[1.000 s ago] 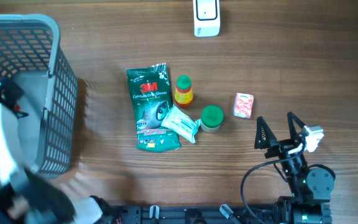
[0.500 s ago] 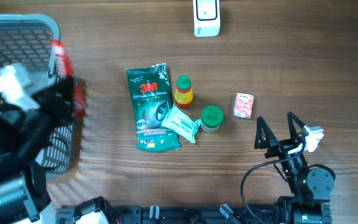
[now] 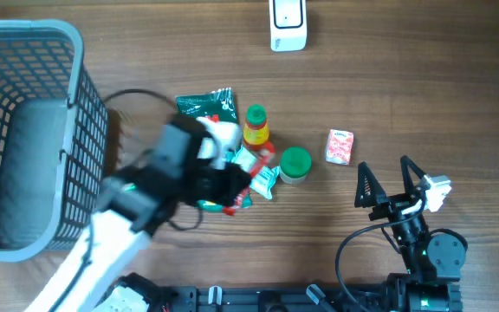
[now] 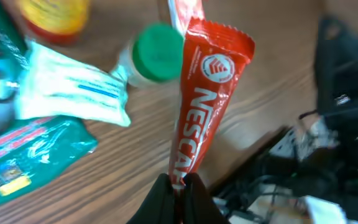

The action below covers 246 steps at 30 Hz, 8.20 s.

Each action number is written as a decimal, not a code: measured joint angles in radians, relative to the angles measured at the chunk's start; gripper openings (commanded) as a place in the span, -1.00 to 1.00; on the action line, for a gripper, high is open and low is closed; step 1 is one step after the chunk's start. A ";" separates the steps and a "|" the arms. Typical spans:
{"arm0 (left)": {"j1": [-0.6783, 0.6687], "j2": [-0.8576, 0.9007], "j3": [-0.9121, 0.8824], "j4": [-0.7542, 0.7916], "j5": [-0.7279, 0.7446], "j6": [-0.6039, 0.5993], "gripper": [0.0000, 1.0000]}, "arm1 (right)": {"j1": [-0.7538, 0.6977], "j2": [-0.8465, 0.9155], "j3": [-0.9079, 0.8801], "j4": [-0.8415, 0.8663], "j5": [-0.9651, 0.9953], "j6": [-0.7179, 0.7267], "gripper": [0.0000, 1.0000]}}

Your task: Scan the item barcode

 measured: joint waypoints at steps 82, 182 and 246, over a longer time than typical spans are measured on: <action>0.303 -0.127 0.619 0.287 -0.651 0.700 0.86 | 0.000 0.000 0.000 0.000 0.000 0.000 0.99; 0.609 -1.123 -0.889 0.669 -0.153 0.225 1.00 | 0.644 1.597 1.058 -0.715 0.195 -0.415 0.99; 0.609 -1.123 -0.890 0.511 -0.139 0.221 1.00 | 0.615 1.797 1.234 -0.995 0.250 0.286 0.99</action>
